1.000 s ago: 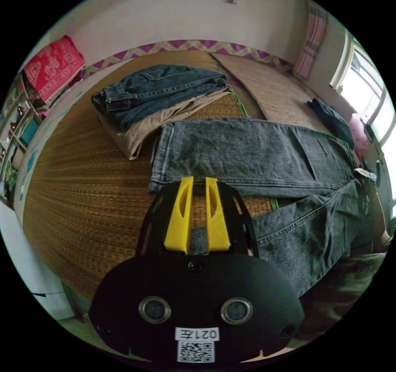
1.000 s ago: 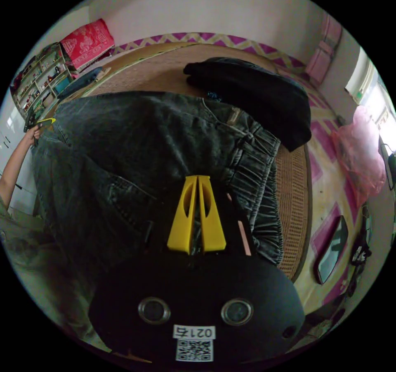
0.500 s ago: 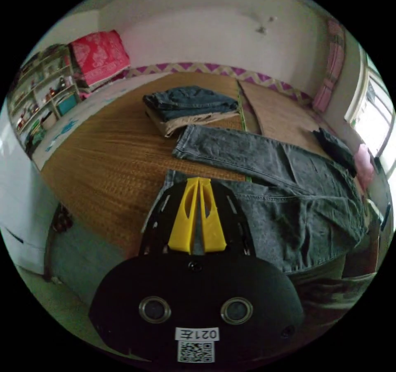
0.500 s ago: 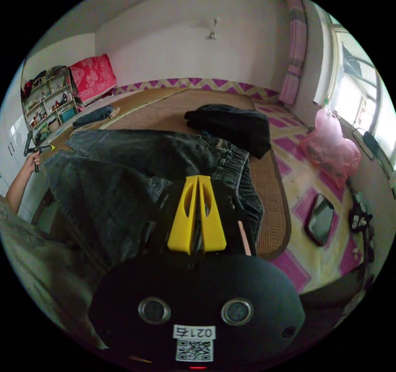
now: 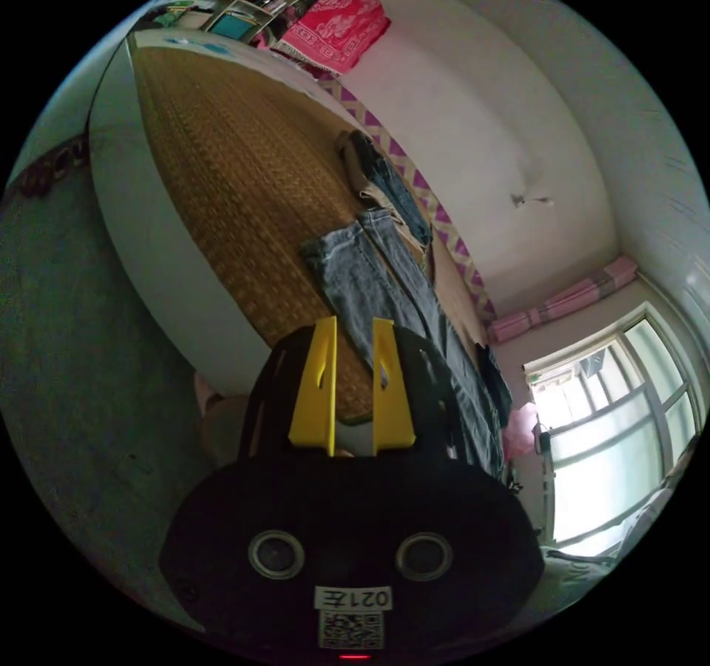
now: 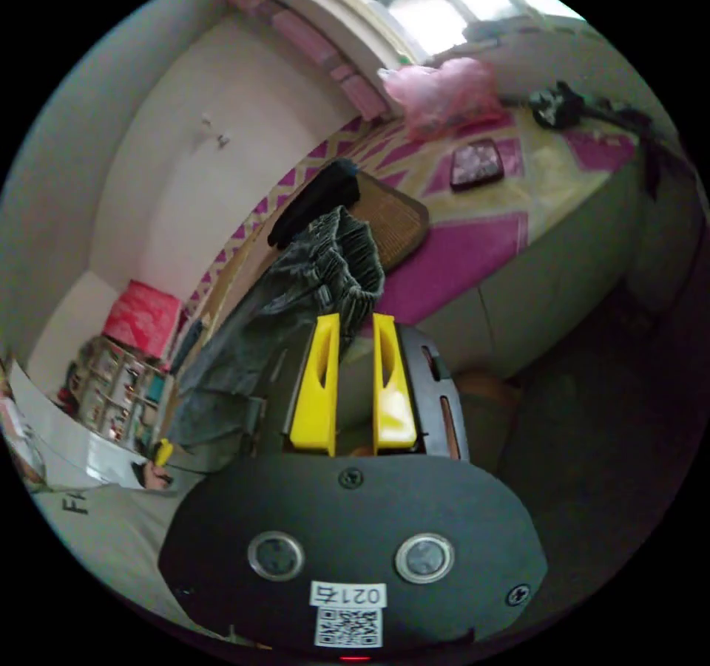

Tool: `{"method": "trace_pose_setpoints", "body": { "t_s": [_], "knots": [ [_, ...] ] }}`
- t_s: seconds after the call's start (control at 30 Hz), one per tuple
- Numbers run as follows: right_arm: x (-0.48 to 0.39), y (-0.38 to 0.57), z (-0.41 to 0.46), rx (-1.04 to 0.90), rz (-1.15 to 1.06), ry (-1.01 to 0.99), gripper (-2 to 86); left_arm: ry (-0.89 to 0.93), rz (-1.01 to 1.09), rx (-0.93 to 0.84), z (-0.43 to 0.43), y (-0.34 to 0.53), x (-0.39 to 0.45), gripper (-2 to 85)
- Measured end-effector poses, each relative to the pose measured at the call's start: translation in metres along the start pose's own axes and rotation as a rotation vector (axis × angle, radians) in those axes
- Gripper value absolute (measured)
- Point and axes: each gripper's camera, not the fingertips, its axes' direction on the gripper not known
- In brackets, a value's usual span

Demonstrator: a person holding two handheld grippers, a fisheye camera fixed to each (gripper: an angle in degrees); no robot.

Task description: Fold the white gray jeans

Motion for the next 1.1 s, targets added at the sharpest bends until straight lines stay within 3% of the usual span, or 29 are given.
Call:
{"method": "trace_pose_setpoints", "body": {
  "t_s": [0.23,0.8,1.1],
  "knots": [
    [0.051,0.017,0.009,-0.058,0.226,-0.243,8.0,0.056,-0.05,-0.007,-0.004,-0.02,-0.021,6.4],
    [0.091,0.008,0.045,-0.11,0.343,-0.413,8.1,0.123,-0.059,-0.051,-0.008,-0.051,-0.049,6.4],
    [0.096,0.005,0.054,-0.061,0.398,-0.487,2.9,0.186,-0.244,-0.097,0.02,-0.066,-0.066,-0.7]
  ]
}}
